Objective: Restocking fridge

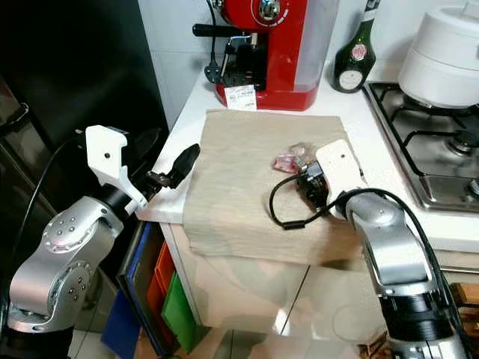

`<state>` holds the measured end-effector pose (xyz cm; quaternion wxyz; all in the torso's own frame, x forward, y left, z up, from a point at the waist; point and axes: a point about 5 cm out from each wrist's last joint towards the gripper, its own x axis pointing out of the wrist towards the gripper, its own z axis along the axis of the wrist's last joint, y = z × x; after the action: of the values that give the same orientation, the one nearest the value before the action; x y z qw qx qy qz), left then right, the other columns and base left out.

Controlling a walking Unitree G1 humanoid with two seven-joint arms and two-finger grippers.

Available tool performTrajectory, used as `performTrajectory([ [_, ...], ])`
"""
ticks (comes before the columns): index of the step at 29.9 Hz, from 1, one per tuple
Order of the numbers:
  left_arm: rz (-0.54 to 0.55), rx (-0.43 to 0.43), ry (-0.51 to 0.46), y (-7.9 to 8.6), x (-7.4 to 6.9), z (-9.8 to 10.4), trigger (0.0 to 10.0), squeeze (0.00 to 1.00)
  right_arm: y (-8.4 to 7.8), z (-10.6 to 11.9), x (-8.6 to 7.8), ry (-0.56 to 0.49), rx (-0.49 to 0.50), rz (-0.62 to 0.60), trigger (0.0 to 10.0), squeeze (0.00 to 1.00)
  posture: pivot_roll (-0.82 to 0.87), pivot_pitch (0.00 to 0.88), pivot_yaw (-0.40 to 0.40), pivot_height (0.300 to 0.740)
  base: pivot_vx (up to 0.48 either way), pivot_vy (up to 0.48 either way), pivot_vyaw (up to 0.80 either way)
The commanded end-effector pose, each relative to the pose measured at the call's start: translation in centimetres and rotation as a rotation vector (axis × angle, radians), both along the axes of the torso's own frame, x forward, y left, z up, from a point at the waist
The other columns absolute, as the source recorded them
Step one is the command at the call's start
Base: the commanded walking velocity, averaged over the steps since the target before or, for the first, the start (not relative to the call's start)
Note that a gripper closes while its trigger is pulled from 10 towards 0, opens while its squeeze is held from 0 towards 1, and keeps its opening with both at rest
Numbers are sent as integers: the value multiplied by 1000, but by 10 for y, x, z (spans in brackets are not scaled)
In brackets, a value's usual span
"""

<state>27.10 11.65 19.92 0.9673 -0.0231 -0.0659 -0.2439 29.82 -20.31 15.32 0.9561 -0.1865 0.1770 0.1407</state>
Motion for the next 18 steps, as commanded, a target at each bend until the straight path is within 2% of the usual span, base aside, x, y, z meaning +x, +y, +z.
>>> performTrajectory([
  [1,-11,1,-6,-2,-1,4,10000,0,8,-39,-13,195,36,38,0,0,-82,18,81,740,0,0,0],
  [3,-13,2,-6,-2,0,4,10000,0,7,-41,-12,185,67,13,0,8,-82,18,81,740,0,0,0],
  [4,-13,4,-6,-1,0,4,10000,0,5,-40,-10,166,104,-16,0,71,-80,17,81,740,0,0,0],
  [5,-13,4,-6,-1,0,4,10000,0,5,-40,-10,166,104,-16,0,71,-80,17,81,740,0,0,0],
  [6,-13,5,-6,-1,0,4,10000,0,5,-38,-9,143,137,-39,0,114,-78,17,82,740,0,0,0],
  [8,-13,5,-6,-2,0,4,10000,0,5,-36,-7,117,160,-55,0,114,-78,17,82,740,0,0,0],
  [10,-14,5,-6,-2,1,4,10000,0,3,-24,1,23,192,-104,0,125,-80,16,83,740,0,0,0],
  [15,-15,6,-8,-3,2,4,10000,0,-5,-6,11,-105,214,-176,0,129,-80,13,80,740,0,0,0],
  [16,-13,6,-10,-3,2,4,10000,0,-7,2,13,-156,211,-192,0,129,-80,11,79,740,0,0,0],
  [17,-8,4,-13,-2,3,5,10000,0,-10,20,16,-250,213,-217,0,125,-82,9,77,740,0,0,0],
  [18,-7,4,-14,-2,4,5,10000,0,-11,24,17,-274,214,-224,0,125,-82,9,77,740,0,0,0],
])
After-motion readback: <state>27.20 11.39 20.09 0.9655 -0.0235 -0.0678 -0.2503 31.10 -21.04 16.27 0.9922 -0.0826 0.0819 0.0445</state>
